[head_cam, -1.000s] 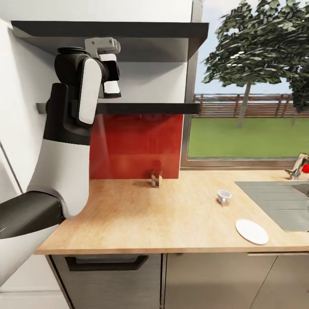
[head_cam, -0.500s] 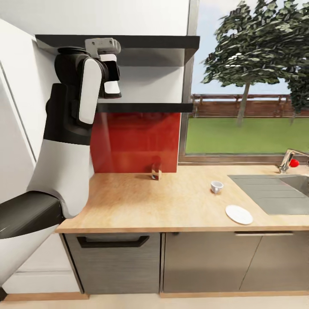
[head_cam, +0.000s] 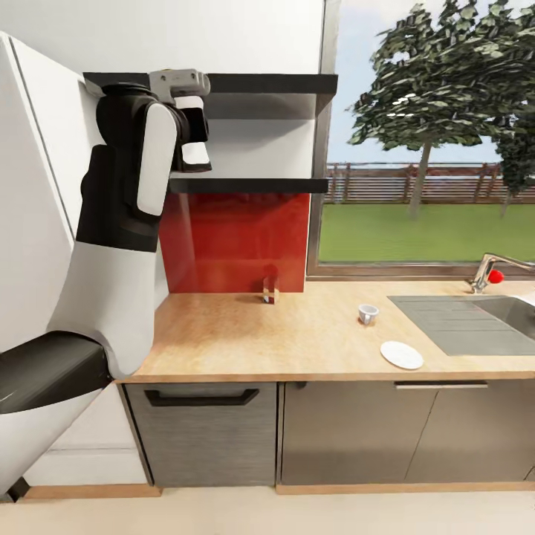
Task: Set up a coffee station on the kitchen countertop: keep the coffee maker on the countertop, move the bottle of coffee from the kitchen shelf to the counter next to the coffee maker, place a paper coffee filter on top of the coffee maker, put the saucer next to the coffee maker with the coffee cup on the saucer, and place the electric kettle next to the coffee maker.
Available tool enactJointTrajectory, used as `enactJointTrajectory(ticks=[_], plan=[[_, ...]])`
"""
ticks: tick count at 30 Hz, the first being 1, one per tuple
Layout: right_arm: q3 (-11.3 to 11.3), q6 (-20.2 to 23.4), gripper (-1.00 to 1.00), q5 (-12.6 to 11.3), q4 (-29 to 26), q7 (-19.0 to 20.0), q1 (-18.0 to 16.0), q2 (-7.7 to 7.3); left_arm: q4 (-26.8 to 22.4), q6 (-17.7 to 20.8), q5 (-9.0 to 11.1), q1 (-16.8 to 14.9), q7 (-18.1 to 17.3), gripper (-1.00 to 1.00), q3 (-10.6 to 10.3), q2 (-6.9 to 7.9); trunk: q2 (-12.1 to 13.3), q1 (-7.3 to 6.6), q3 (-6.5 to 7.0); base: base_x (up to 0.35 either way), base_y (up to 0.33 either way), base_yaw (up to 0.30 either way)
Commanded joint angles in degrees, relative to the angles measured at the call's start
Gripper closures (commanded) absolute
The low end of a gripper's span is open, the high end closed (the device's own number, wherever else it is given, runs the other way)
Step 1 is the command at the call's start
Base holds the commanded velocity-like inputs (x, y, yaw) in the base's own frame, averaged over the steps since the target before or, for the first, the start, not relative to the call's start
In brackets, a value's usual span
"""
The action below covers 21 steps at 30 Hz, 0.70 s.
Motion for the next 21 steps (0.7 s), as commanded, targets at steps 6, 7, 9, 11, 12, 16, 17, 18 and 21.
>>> enactJointTrajectory(ticks=[6,7,9,11,12,16,17,18,21], plan=[[-0.5,-0.2,-1.00,0.3,0.0,0.2,-0.1,-0.01,-1.4,0.1,2.4,2.4,0.5,1.00,-0.5,0.00,-0.1,0.01,-0.09,-0.011,0.000,0.000],[-0.5,-0.2,-1.00,0.3,0.0,0.2,-0.1,-0.01,-1.8,0.1,2.4,2.6,0.5,1.00,-0.6,0.00,-0.1,0.01,-0.09,0.000,0.000,0.000],[-0.5,-0.2,-1.00,0.3,0.0,0.2,-0.2,-0.01,-2.9,0.1,2.5,3.2,0.5,1.00,-0.8,0.00,-0.1,0.01,-0.09,0.000,0.000,0.000],[-0.5,-0.2,-1.00,0.3,0.0,0.2,-0.2,-0.01,-4.6,0.1,2.5,3.6,0.6,1.00,-0.9,0.00,-0.1,0.01,-0.09,0.000,0.000,0.000],[-0.5,-0.2,-1.00,0.3,0.0,0.2,-0.2,-0.01,-5.2,0.1,2.5,3.9,0.6,1.00,-0.9,0.00,-0.1,0.01,-0.09,0.000,0.000,0.000],[-0.5,-0.2,-1.00,0.3,0.0,0.2,-0.2,-0.01,-9.4,0.1,2.5,7.8,0.6,1.00,-0.9,0.00,-0.1,0.01,-0.09,0.000,0.000,0.000],[-0.5,-0.2,-1.00,0.3,0.0,0.2,-0.2,-0.01,-10.9,0.1,2.5,9.9,0.6,1.00,-0.9,0.00,-0.1,0.01,-0.09,0.000,0.000,0.000],[-0.5,-0.2,-1.00,0.3,0.0,0.2,-0.2,-0.01,-11.5,0.1,2.5,10.9,0.6,1.00,-0.9,0.00,-0.1,0.01,-0.09,0.000,0.000,0.000],[-0.5,-0.2,-1.00,0.3,0.0,0.2,-0.2,-0.01,-12.4,0.0,2.4,12.5,0.6,1.00,-1.4,0.00,-0.1,0.01,-0.09,0.000,0.000,0.000]])
